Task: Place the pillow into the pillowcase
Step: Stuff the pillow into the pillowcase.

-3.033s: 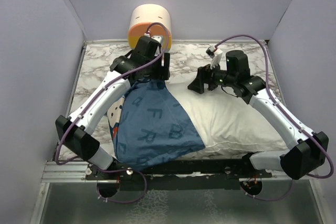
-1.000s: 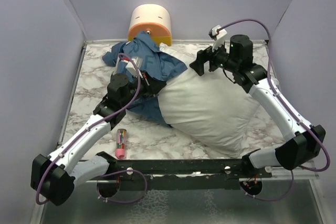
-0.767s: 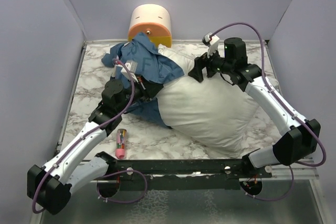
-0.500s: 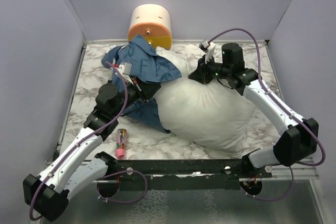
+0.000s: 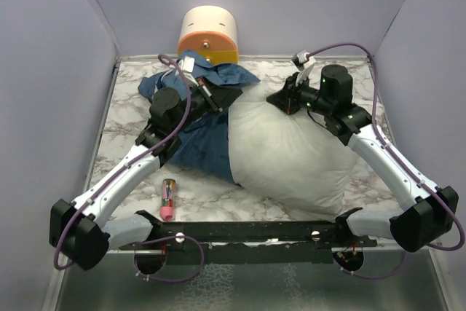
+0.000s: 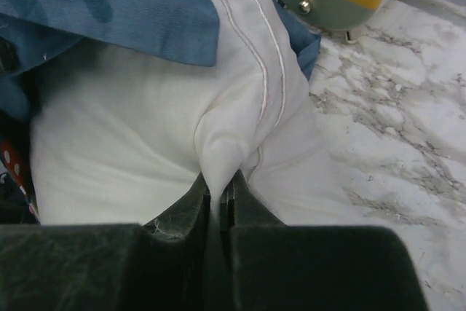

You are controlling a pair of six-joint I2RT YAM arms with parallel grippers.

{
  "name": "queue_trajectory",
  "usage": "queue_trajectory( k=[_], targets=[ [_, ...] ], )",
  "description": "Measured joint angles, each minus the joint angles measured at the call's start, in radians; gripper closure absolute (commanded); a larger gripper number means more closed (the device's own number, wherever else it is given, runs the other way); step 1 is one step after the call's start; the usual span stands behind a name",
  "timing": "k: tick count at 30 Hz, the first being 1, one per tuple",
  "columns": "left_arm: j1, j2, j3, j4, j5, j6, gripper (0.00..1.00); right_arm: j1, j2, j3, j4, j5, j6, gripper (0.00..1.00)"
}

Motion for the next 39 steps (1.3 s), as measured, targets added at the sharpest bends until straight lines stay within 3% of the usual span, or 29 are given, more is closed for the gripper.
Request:
queue_trajectory(
  k=[6, 12, 15, 21, 24, 28, 31, 39],
  targets=[
    [-0.079, 0.142, 0.169, 0.043, -0.005, -0.023, 1.0, -0.004, 0.0, 0.099, -0.029, 0.095, -0.027, 1.0],
    [-0.119, 0.14, 0.158, 0.102, -0.024, -0.023, 0.97, -0.005, -0.059, 0.102, 0.016, 0.146, -0.085, 0.99],
    [-0.127, 0.109, 0.083, 0.105, -0.03, -0.016, 0.74, -0.003, -0.118, 0.024, 0.058, 0.143, -0.114, 0.99],
    [-0.139, -0.026, -0.103, -0.035, -0.035, -0.006, 0.37, 0.0, -0.23, -0.236, 0.132, 0.1, -0.139, 0.99],
    [-0.139, -0.145, -0.133, -0.183, -0.059, 0.006, 0.25, 0.001, -0.296, -0.303, 0.172, 0.062, -0.128, 0.99],
    [-0.139, -0.34, -0.089, -0.388, -0.14, 0.013, 0.24, 0.003, -0.395, -0.36, 0.17, 0.012, -0.106, 0.99],
    [-0.138, -0.412, 0.027, -0.523, -0.21, 0.005, 0.25, 0.003, -0.418, -0.371, 0.154, -0.027, -0.094, 0.99],
    [-0.139, -0.267, 0.354, -0.797, -0.339, -0.139, 0.25, 0.003, -0.423, -0.375, 0.14, -0.065, -0.076, 0.99]
  ],
)
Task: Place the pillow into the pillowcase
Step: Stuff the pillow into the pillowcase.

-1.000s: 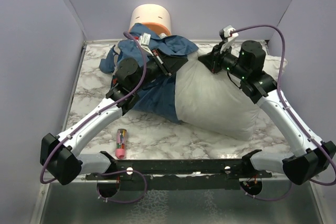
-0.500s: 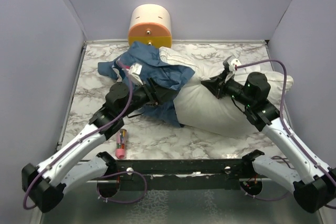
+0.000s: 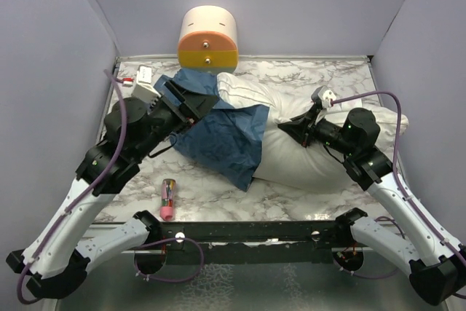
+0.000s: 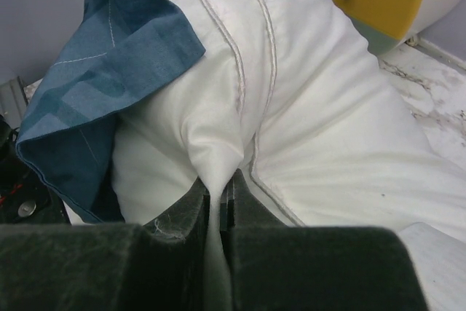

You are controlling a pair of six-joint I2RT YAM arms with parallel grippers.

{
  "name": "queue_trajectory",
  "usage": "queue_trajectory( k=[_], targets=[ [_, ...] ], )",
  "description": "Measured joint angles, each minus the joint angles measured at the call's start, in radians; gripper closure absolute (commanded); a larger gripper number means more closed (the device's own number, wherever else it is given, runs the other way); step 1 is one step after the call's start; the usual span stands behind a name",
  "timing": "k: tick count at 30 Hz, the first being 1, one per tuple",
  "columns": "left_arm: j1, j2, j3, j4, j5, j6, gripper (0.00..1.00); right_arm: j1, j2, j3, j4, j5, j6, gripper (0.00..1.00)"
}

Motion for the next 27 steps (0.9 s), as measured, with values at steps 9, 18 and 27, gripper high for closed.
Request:
queue_trajectory(
  k=[9, 18, 27],
  targets=[
    [-0.01, 0.209, -0.011, -0.053, -0.012, -0.166, 0.54, 0.0, 0.0, 0.0, 0.0, -0.008, 0.005, 0.99],
    [-0.015, 0.265, -0.037, 0.068, -0.031, -0.2, 1.0, 0.0, 0.0, 0.0, -0.005, -0.026, 0.004, 0.99],
    [-0.012, 0.383, 0.217, 0.005, 0.094, -0.109, 1.0, -0.003, 0.021, 0.011, -0.012, -0.026, -0.031, 0.99]
  ],
)
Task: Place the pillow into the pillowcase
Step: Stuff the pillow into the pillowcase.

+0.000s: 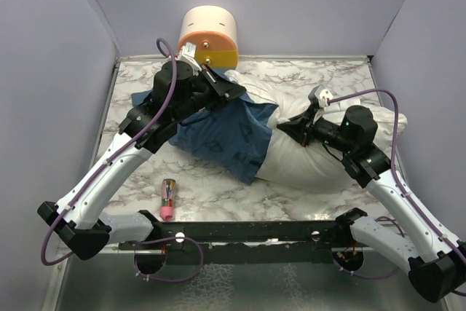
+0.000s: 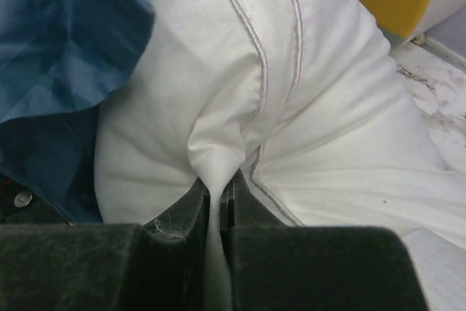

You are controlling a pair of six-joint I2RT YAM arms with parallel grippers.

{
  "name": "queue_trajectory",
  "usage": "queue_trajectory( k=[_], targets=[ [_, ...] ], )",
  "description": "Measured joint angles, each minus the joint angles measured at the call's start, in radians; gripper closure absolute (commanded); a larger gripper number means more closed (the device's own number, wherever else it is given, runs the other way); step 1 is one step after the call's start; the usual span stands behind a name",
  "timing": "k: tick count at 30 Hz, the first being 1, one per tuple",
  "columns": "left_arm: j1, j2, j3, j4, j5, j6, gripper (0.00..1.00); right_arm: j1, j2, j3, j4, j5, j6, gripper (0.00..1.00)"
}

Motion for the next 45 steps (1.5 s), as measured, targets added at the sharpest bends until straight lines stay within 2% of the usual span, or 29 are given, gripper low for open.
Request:
queue_trajectory(
  k=[6, 10, 13, 17, 21, 25, 29, 30, 33, 35, 40, 42, 45],
  targets=[
    [0.008, 0.021, -0.087, 0.135, 0.129, -0.027, 1.0, 0.027, 0.05, 0.0, 0.035, -0.005, 0.001, 0.99],
    [0.008, 0.053, -0.225, 0.271, 0.172, -0.065, 1.0, 0.112, 0.087, 0.0, 0.064, 0.031, 0.006, 0.99],
    [0.019, 0.099, -0.264, 0.35, 0.193, -0.074, 1.0, 0.154, 0.116, 0.001, 0.093, 0.074, 0.029, 0.99],
    [0.072, 0.204, -0.143, 0.4, 0.23, -0.058, 1.0, 0.158, 0.193, 0.106, 0.074, 0.197, 0.018, 0.99],
    [0.156, 0.335, 0.076, 0.408, 0.249, -0.034, 1.0, 0.149, 0.345, 0.346, -0.005, 0.324, -0.085, 1.0],
    [0.204, 0.452, 0.298, 0.426, 0.269, 0.001, 1.0, 0.135, 0.459, 0.526, -0.013, 0.358, -0.179, 0.99],
    [0.206, 0.446, 0.328, 0.5, 0.299, 0.036, 1.0, 0.131, 0.476, 0.574, 0.026, 0.355, -0.267, 0.99],
    [0.204, 0.423, 0.293, 0.529, 0.307, 0.044, 1.0, 0.131, 0.471, 0.57, 0.037, 0.346, -0.298, 0.99],
    [0.201, 0.263, 0.032, 0.626, 0.315, 0.062, 1.0, 0.129, 0.427, 0.488, 0.092, 0.29, -0.384, 0.99],
    [0.2, 0.146, -0.163, 0.664, 0.315, 0.069, 0.94, 0.128, 0.377, 0.399, 0.105, 0.236, -0.429, 0.99],
    [0.187, -0.142, -0.653, 0.66, 0.298, 0.09, 0.61, 0.13, 0.275, 0.188, 0.085, 0.051, -0.469, 0.99],
    [0.179, -0.245, -0.786, 0.607, 0.282, 0.092, 0.48, 0.163, 0.252, 0.132, 0.085, 0.018, -0.461, 0.99],
    [0.166, -0.452, -0.866, 0.473, 0.256, 0.1, 0.39, 0.298, 0.195, 0.069, 0.085, 0.015, -0.433, 0.97]
  ],
)
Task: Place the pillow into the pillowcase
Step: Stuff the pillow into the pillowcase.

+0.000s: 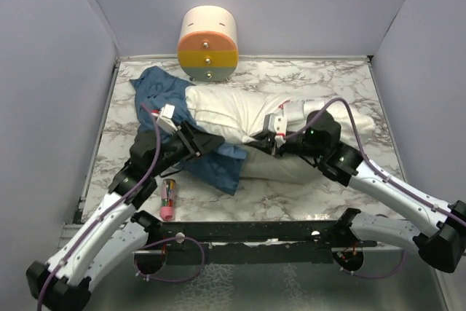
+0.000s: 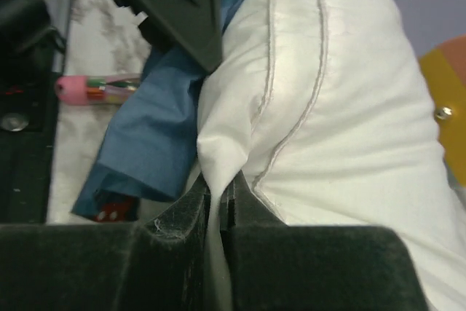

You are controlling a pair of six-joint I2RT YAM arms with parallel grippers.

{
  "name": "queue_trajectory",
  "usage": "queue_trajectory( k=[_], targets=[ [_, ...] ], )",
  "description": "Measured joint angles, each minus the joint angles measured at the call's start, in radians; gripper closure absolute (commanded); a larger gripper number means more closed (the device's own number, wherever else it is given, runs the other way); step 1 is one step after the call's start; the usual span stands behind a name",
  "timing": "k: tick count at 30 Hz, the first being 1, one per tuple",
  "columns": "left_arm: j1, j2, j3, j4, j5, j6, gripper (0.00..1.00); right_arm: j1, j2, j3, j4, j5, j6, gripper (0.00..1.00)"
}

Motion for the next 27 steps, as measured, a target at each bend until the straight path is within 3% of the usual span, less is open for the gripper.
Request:
queue_trajectory(
  k=[5, 10, 16, 21, 27],
  targets=[
    [0.001, -0.25, 0.066, -0.282, -0.036, 0.008, 0.35, 0.15, -0.071, -0.058, -0.013, 0.022, 0.094, 0.89],
    [0.003, -0.327, 0.222, -0.501, -0.046, 0.018, 0.36, 0.176, -0.142, -0.076, -0.099, 0.05, 0.148, 0.84],
    [0.003, -0.261, 0.512, -0.766, -0.095, 0.09, 0.38, 0.18, -0.151, -0.074, -0.192, 0.051, 0.168, 0.85],
    [-0.009, -0.133, 0.821, -0.944, -0.223, 0.183, 0.4, 0.183, -0.125, -0.058, -0.255, 0.042, 0.177, 0.85],
    [-0.028, -0.099, 0.893, -1.066, -0.296, 0.22, 0.48, 0.187, -0.14, -0.058, -0.302, 0.044, 0.184, 0.86]
  ],
)
